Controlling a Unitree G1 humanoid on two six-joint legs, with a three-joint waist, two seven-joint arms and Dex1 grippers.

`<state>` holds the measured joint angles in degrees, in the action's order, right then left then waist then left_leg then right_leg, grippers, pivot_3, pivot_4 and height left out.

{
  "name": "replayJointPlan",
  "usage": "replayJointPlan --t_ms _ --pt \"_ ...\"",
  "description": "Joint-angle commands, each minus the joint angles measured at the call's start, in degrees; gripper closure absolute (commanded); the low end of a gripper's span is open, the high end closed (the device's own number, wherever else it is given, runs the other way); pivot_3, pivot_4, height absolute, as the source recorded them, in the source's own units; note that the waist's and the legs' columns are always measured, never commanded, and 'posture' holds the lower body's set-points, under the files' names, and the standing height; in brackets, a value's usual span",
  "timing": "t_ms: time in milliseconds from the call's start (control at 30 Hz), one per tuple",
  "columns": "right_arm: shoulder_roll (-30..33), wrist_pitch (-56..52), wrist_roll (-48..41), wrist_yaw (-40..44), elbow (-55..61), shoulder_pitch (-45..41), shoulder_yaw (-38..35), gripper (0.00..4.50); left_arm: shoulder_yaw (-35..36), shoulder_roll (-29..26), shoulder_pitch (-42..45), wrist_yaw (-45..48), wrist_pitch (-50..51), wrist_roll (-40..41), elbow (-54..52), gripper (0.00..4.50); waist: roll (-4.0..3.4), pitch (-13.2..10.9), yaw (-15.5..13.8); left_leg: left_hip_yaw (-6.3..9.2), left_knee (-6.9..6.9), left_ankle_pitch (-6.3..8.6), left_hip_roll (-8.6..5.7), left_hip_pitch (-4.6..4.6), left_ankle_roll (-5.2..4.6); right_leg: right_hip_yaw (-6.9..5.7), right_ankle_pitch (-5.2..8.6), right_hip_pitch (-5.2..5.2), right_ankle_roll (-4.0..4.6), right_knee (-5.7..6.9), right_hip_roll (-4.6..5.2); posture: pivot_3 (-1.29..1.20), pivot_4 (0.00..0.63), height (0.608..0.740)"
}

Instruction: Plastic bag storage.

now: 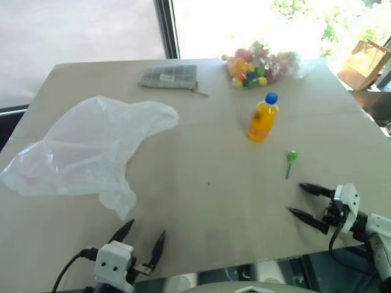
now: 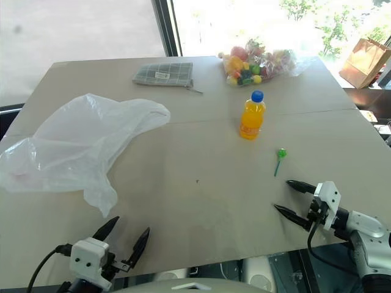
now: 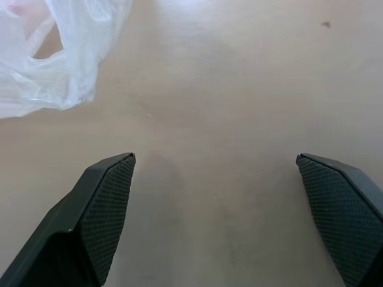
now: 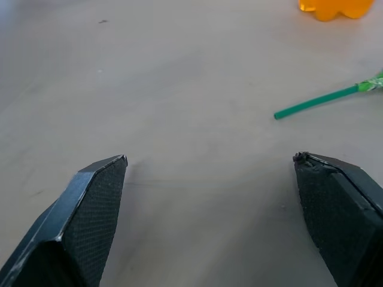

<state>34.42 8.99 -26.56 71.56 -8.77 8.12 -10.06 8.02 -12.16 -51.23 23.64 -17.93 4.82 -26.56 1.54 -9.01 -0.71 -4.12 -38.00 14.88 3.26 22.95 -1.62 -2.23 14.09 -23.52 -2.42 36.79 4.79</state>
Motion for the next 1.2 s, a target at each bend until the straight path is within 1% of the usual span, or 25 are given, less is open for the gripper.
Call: replayJointPlan --t_ms 33,167,200,333,467,600,667,733,800,900,1000,1067,1133,1167,1200 --pt "0.75 -3.59 -5.27 3.89 8.91 1.10 1.53 0.00 1.99 1.35 -2.70 -4.21 -3.84 -5.51 -1.61 0.03 -0.04 0.00 0.04 0.00 -0.01 0.00 0.01 0.00 0.00 0.00 0.00 0.00 0.00 0.02 0.00 0.00 0.150 0.740" --pt "1.23 -11.62 -12.18 3.92 20.60 1.89 3.21 0.00 2.50 3.56 -5.95 -7.10 -8.90 -8.70 -6.14 0.03 -0.08 -0.03 0.20 0.02 -0.01 0.01 0.08 0.02 0.00 0.03 0.00 -0.03 0.00 0.05 -0.09 0.00 0.150 0.740" --pt "1.44 -13.30 -13.22 3.51 23.34 1.77 3.79 0.00 2.31 4.83 -6.98 -8.17 -9.74 -9.14 -7.83 0.03 -0.07 -0.04 0.14 0.03 -0.02 0.01 0.08 0.02 0.01 0.02 0.00 -0.05 0.00 0.05 -0.08 0.00 0.150 0.740" --pt "1.27 -17.84 -15.87 0.82 30.18 -0.12 5.20 0.00 -0.87 8.52 -8.79 -10.62 -9.43 -12.24 -12.52 0.03 -0.01 -0.06 -0.14 0.03 -0.09 0.04 0.04 0.07 -0.01 0.02 0.00 -0.04 -0.01 0.04 0.02 0.00 0.150 0.740" --pt "0.85 -20.58 -16.89 -1.90 33.22 -2.23 5.70 0.00 -1.38 11.94 -3.90 -14.32 -3.07 -13.02 -13.53 0.03 0.00 -0.06 -0.10 0.05 -0.24 0.06 -0.02 0.16 -0.06 0.01 0.00 -0.05 -0.01 0.04 0.02 0.00 0.150 0.740" --pt "0.87 -21.91 -16.75 -2.61 33.64 -3.70 6.01 0.00 -1.06 13.25 2.64 -16.61 3.30 -13.30 -14.16 0.03 0.01 -0.06 -0.09 0.11 -0.29 0.05 -0.01 0.24 -0.08 -0.05 -0.01 -0.05 -0.02 0.05 -0.07 0.00 0.150 0.740" --pt "0.61 -22.05 -16.25 -2.80 33.48 -4.56 6.45 0.00 -2.04 13.19 6.15 -16.81 6.82 -13.67 -13.22 0.03 -0.01 -0.05 -0.07 0.11 -0.31 0.05 0.00 0.34 -0.08 -0.06 -0.03 -0.06 -0.01 0.05 -0.11 0.00 0.150 0.740" --pt "0.30 -22.22 -15.90 -3.03 33.64 -5.27 7.00 0.00 -3.06 12.57 8.52 -16.45 8.39 -13.50 -12.32 0.03 -0.01 -0.04 -0.06 0.10 -0.35 0.04 -0.01 0.41 -0.09 -0.10 -0.17 -0.08 0.19 0.06 -0.15 0.00 0.150 0.740" --pt "-0.05 -22.79 -16.28 -3.59 34.44 -6.24 7.72 0.00 -2.71 12.65 11.44 -17.32 10.72 -13.13 -11.15 0.03 -0.02 -0.03 -0.07 0.11 -0.40 0.04 0.02 0.47 -0.09 -0.19 -0.18 -0.08 0.20 0.07 -0.19 0.00 0.150 0.740" --pt "-0.41 -23.34 -16.53 -4.42 35.25 -7.59 8.26 0.00 -2.21 12.68 13.82 -17.87 11.21 -11.42 -10.20 0.03 -0.03 -0.02 -0.01 0.14 -0.44 0.04 0.02 0.51 -0.09 -0.22 -0.20 -0.10 0.19 0.09 -0.19 0.00 0.150 0.740" --pt "-0.56 -23.41 -16.19 -4.79 35.19 -8.00 8.32 0.00 -2.42 12.28 13.70 -17.73 10.37 -10.39 -10.13 0.82 -0.03 -0.01 -0.05 0.14 -0.44 0.04 0.02 0.53 -0.09 -0.21 -0.21 -0.10 0.18 0.09 -0.19 0.00 0.150 0.740" --pt "-0.55 -23.32 -15.65 -5.02 34.97 -8.00 8.34 0.00 -2.62 12.09 13.16 -17.71 9.82 -9.90 -10.13 1.76 -0.03 -0.01 -0.07 0.14 -0.45 0.04 0.02 0.55 -0.09 -0.22 -0.22 -0.10 0.18 0.09 -0.19 0.00 0.150 0.740" --pt "-0.49 -22.88 -14.64 -5.32 34.45 -7.85 8.29 0.00 -2.73 11.83 12.77 -17.76 9.33 -9.78 -10.05 2.41 -0.03 -0.01 -0.07 0.14 -0.46 0.04 0.01 0.56 -0.09 -0.23 -0.22 -0.10 0.19 0.09 -0.19 0.00 0.150 0.740" --pt "-0.49 -22.59 -13.97 -5.68 33.93 -7.83 8.09 0.00 -2.69 11.71 12.74 -17.84 9.12 -9.75 -10.01 2.95 -0.03 -0.01 -0.06 0.14 -0.46 0.04 0.02 0.56 -0.09 -0.23 -0.22 -0.10 0.19 0.10 -0.19 0.00 0.150 0.740" --pt "-0.67 -22.44 -13.56 -6.30 33.30 -7.88 7.71 0.00 -2.59 11.60 12.81 -17.91 8.95 -9.64 -9.94 3.21 -0.03 -0.01 -0.06 0.14 -0.47 0.04 0.02 0.56 -0.09 -0.23 -0.22 -0.10 0.19 0.09 -0.19 0.00 0.150 0.740"
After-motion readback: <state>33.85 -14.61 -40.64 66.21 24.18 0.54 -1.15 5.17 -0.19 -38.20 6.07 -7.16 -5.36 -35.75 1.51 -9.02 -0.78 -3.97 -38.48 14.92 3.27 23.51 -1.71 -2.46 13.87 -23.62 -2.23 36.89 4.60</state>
